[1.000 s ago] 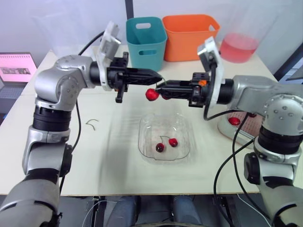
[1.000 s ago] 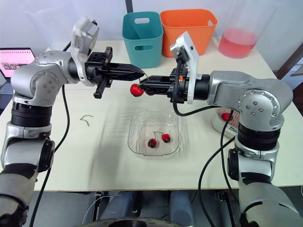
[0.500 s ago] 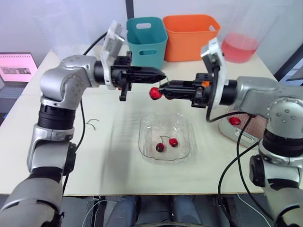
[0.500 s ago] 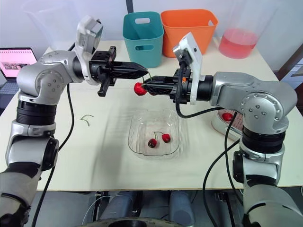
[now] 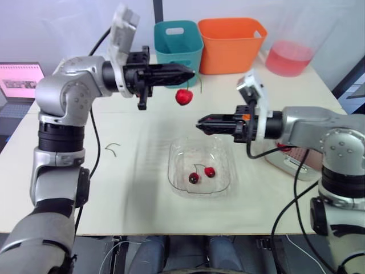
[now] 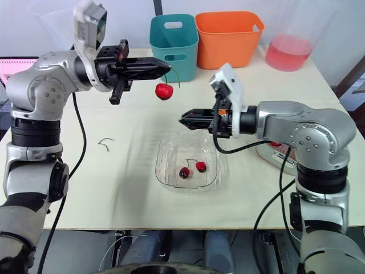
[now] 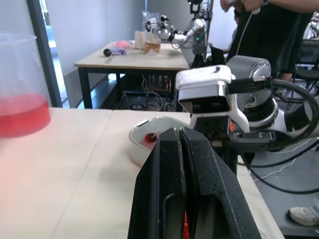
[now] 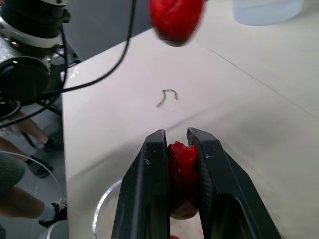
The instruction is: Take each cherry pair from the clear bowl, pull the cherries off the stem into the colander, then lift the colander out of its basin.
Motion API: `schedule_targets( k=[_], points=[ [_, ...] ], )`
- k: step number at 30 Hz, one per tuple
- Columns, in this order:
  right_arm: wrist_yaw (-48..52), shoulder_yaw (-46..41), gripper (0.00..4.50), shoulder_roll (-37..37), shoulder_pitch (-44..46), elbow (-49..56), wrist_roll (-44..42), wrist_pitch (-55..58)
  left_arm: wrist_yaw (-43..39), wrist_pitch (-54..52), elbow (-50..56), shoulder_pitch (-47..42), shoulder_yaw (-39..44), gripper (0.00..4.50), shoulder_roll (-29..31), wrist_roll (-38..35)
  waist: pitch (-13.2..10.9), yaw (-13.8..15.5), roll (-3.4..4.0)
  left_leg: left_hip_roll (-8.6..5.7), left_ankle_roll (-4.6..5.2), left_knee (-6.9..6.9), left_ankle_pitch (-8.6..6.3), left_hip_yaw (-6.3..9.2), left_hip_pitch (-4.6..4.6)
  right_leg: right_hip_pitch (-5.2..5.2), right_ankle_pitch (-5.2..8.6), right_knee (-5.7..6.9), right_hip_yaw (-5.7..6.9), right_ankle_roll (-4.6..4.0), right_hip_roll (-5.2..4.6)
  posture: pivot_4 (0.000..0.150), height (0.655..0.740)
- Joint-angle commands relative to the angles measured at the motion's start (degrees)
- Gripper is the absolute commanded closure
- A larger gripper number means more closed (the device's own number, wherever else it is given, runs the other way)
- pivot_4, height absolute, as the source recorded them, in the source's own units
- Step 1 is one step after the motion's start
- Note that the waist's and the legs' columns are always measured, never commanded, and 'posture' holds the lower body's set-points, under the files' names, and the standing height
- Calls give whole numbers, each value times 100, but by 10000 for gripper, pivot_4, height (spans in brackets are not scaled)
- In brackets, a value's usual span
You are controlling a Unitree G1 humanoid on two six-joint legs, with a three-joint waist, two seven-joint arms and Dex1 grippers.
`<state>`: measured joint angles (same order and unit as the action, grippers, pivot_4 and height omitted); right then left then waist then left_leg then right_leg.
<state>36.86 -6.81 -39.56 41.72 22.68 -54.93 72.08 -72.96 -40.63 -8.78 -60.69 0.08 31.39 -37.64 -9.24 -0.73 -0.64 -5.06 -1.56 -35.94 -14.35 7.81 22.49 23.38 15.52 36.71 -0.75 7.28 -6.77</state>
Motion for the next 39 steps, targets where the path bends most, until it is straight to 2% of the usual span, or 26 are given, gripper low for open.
schedule_targets(
  k=[1,7,10,14,22,25,30,31,35,39],
  points=[
    [100,-562,39402,-393,-299,183,228,-545,-32,163,252,77,-17,45000,86,92,0,4,0,0,3,0,-2,0,0,-2,0,-1,0,0,0,1500,7400],
    [466,-1549,39402,-1576,-2001,-445,1433,-1822,-66,379,333,329,-159,45000,116,281,-1,13,-2,-5,8,-4,-5,-5,1,-8,1,-8,3,1,0,1500,7400],
    [517,-1823,39402,-1841,-2635,-941,1963,-2380,-39,557,284,436,-229,45000,36,422,-1,-7,-1,-7,9,-6,-5,-14,-1,-10,1,-7,1,1,2,1500,7400],
    [458,-1694,39402,-1824,-2977,-1417,2491,-2903,87,587,382,585,-255,45000,-121,431,1,-48,1,-1,10,-5,-5,-24,-10,-7,1,-1,-7,1,6,1500,7400],
    [426,-1483,39402,-1663,-2988,-1807,2782,-3132,229,513,487,645,-229,45000,-200,385,0,-5,0,1,4,-8,-2,-22,-8,-9,1,-1,-8,1,5,1500,7400],
    [441,-1453,29816,-1673,-3010,-1864,2851,-3134,251,495,504,659,-215,45000,-180,366,0,2,0,0,2,-8,-1,-21,-8,-11,1,-3,-8,1,3,1500,7400],
    [421,-1563,3449,-1670,-2882,-1878,2804,-3059,251,499,481,663,-191,45000,-162,366,0,0,0,0,1,-9,0,-19,-8,-14,1,-5,-7,1,3,1500,7400],
    [418,-1613,841,-1671,-2823,-1859,2759,-3030,250,506,467,657,-184,45000,-159,368,0,-2,0,0,1,-9,0,-19,-8,-14,1,-5,-7,2,3,1500,7400],
    [422,-1773,841,-1650,-2468,-1611,2400,-2753,233,523,397,616,-134,45000,-117,373,0,-18,1,0,-4,-8,3,-19,-8,-13,1,-5,-7,1,5,1500,7400],
    [542,-1796,841,-1433,-1957,-764,1173,-1765,207,446,385,544,-22,45000,6,305,0,-38,0,4,-3,-7,2,-17,-8,-12,1,-6,-7,1,7,1500,7400]
  ],
)
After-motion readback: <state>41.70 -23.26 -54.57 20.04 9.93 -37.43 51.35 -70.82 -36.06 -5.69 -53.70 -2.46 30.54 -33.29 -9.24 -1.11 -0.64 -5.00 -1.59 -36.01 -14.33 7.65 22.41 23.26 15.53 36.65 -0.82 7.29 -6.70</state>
